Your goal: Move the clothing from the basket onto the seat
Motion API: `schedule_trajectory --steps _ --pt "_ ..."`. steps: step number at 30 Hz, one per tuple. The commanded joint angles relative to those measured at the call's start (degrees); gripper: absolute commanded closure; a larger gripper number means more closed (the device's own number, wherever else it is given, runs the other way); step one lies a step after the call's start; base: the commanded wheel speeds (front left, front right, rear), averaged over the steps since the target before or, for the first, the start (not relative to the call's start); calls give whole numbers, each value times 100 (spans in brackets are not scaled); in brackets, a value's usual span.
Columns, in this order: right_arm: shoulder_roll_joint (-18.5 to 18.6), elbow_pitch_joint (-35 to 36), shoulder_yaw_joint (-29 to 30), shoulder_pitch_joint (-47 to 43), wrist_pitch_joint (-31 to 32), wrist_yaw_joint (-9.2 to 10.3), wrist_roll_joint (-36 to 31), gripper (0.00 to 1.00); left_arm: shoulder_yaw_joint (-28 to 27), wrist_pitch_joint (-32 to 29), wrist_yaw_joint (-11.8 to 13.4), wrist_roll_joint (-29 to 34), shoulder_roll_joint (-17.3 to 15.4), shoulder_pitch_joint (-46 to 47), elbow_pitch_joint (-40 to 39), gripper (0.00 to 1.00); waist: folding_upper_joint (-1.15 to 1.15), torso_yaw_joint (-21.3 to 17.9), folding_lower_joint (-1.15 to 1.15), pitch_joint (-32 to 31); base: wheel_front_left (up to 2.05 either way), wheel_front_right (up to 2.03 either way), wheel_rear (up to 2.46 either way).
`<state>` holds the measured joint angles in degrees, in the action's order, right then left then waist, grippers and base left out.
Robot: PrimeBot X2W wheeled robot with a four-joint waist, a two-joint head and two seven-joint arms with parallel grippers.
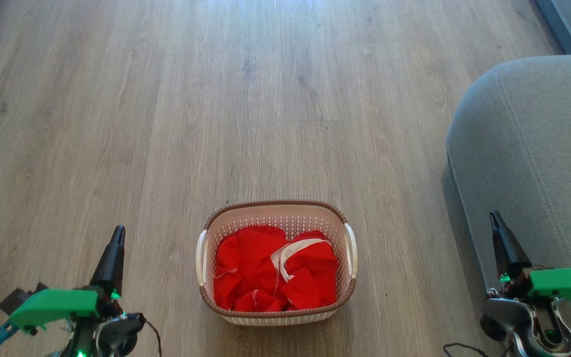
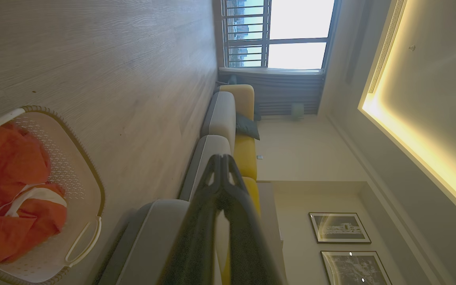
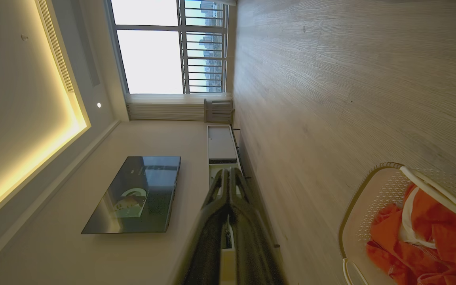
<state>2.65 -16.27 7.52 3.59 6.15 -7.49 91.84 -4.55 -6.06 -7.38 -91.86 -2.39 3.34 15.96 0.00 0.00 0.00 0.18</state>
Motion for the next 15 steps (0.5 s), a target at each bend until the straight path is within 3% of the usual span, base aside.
schedule_trajectory --steps 1,6,7,15 --pt "22 224 -102 259 32 0 34 100 -195 -41 -11 -32 -49 284 -193 100 0 0 0 0 0 0 0" --pt "22 224 -102 259 32 0 34 100 -195 -41 -11 -32 -49 284 -193 100 0 0 0 0 0 0 0" --pt "-2 -21 -4 -2 -2 -1 -1 0 2 4 1 1 2 -3 17 0 0 0 0 0 0 0 0" --pt "6 -128 -89 -37 -97 -1 -75 0 98 119 -1 29 7 -39 123 0 0 -1 0 4 0 0 0"
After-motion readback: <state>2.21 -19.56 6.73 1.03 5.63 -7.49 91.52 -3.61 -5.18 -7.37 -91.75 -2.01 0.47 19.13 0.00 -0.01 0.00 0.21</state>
